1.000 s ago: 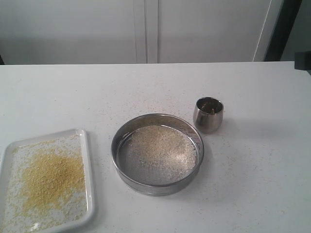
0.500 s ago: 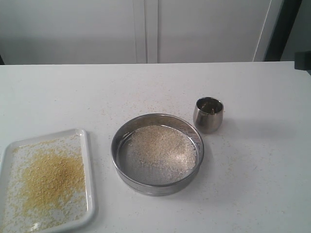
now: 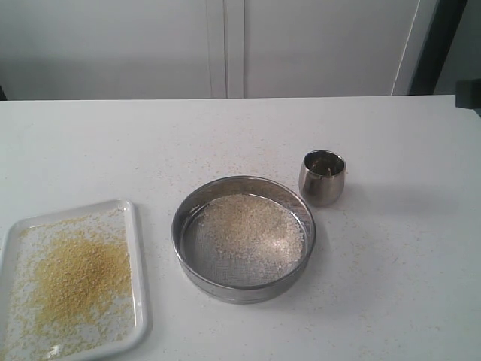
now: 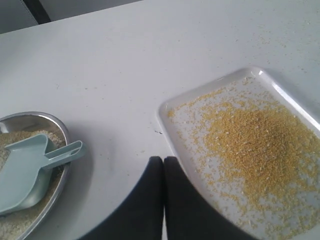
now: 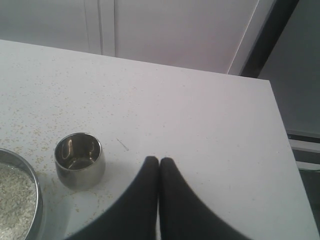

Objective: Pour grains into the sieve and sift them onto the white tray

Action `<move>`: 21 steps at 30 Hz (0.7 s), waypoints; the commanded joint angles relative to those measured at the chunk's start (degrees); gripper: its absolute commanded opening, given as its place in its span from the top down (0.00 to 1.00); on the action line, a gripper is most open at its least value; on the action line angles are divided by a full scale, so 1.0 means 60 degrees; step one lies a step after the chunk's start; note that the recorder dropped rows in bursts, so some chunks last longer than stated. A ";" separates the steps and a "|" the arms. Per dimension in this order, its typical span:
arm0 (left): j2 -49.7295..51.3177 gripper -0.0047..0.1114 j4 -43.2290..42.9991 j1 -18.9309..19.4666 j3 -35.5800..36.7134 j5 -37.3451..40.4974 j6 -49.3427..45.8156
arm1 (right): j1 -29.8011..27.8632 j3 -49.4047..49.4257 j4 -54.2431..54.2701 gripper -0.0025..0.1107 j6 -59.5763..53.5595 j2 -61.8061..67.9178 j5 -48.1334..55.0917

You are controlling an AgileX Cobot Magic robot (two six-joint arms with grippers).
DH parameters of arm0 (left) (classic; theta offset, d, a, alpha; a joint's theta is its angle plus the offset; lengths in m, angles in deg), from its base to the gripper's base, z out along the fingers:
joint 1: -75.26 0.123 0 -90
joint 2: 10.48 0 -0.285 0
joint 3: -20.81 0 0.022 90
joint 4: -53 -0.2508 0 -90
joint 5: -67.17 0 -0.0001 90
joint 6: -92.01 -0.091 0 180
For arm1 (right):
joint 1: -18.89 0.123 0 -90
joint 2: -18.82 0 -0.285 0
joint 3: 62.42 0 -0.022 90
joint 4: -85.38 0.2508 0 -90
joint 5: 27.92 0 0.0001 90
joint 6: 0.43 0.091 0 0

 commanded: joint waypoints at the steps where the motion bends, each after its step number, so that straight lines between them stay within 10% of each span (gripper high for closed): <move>1: -0.0452 0.96 0.0302 0.0190 0.0609 -0.0403 0.0073 | -0.0075 0.0041 -0.0036 0.98 0.0054 -0.0051 -0.0091; 21: -0.1498 0.96 0.0734 0.0209 0.2411 -0.1407 0.0059 | -0.0075 0.0041 -0.0036 0.98 0.0054 -0.0051 -0.0091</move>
